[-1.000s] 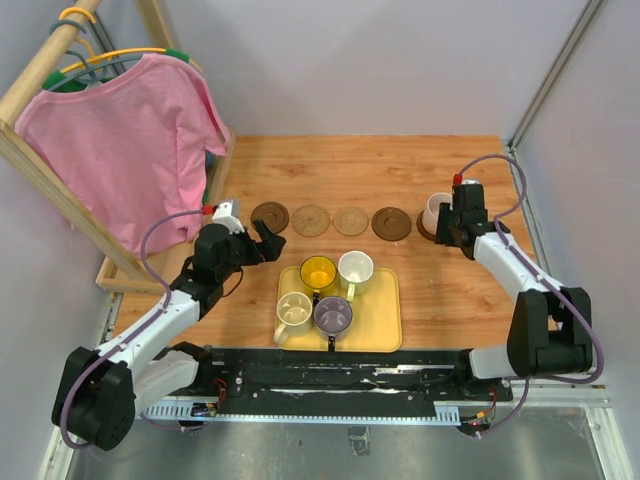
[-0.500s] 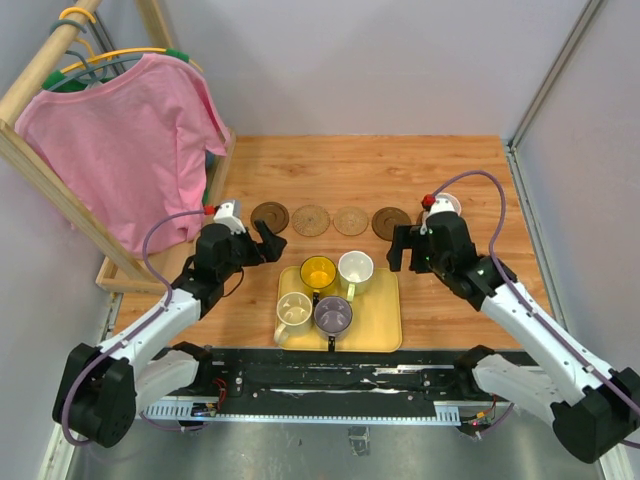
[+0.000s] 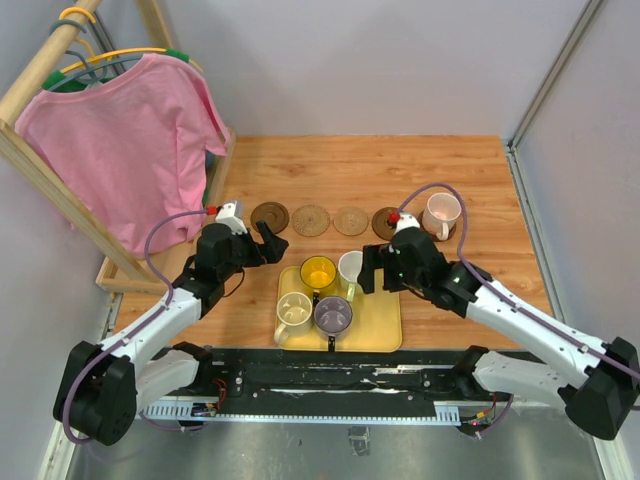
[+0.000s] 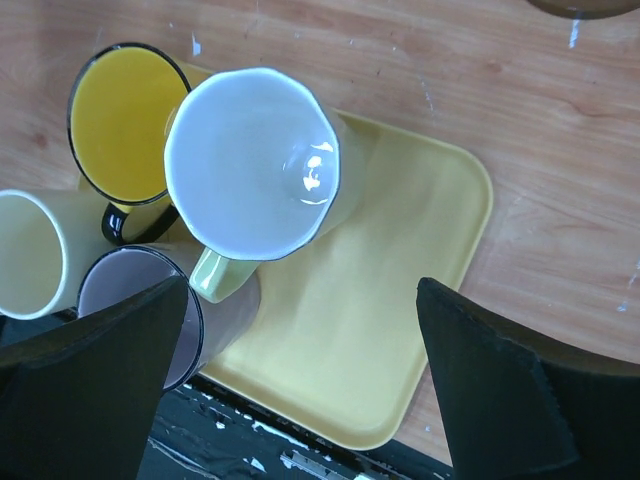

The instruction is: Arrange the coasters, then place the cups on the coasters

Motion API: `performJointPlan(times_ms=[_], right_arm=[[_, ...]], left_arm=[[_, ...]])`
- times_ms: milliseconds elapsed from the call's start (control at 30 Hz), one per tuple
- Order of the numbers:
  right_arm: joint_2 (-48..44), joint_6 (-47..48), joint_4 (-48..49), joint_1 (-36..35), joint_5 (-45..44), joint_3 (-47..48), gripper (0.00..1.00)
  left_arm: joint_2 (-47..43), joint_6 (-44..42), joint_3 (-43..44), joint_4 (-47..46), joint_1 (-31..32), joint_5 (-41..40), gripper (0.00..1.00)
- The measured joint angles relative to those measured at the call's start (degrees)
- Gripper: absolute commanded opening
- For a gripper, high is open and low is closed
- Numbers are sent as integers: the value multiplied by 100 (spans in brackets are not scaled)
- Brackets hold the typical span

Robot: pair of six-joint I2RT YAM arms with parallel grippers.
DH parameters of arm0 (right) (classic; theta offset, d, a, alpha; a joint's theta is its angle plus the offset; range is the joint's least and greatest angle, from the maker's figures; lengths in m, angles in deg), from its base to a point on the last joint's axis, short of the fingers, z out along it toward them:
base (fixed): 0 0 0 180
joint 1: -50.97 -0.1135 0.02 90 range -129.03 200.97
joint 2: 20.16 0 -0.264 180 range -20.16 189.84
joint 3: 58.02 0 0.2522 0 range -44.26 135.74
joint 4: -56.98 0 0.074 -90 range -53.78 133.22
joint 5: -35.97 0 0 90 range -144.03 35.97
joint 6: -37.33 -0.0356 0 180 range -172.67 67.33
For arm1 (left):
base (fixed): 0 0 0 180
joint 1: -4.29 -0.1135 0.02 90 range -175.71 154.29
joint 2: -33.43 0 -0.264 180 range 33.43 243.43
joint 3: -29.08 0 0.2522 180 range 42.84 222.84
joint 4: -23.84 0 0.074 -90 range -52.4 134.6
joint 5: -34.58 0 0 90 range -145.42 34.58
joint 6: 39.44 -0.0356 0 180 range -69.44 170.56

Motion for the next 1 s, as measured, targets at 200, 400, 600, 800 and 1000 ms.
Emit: performJointPlan(times_ms=[200, 400, 600, 800, 1000], right_arm=[[428, -168, 72, -501, -289, 2, 98], [686, -348, 258, -828, -511, 2, 98], [1141, -483, 328, -876, -691, 4, 98], [1473, -684, 258, -938, -988, 4, 98], [1185, -876, 127, -938, -1290, -105, 98]], left_arm=[[0, -2, 0, 2, 0, 70, 100], [0, 0, -42, -31, 0, 136, 100], [0, 0, -155, -35, 0, 181, 100], [0, -2, -160, -37, 0, 186, 100], [0, 2, -162, -44, 0, 186, 100]])
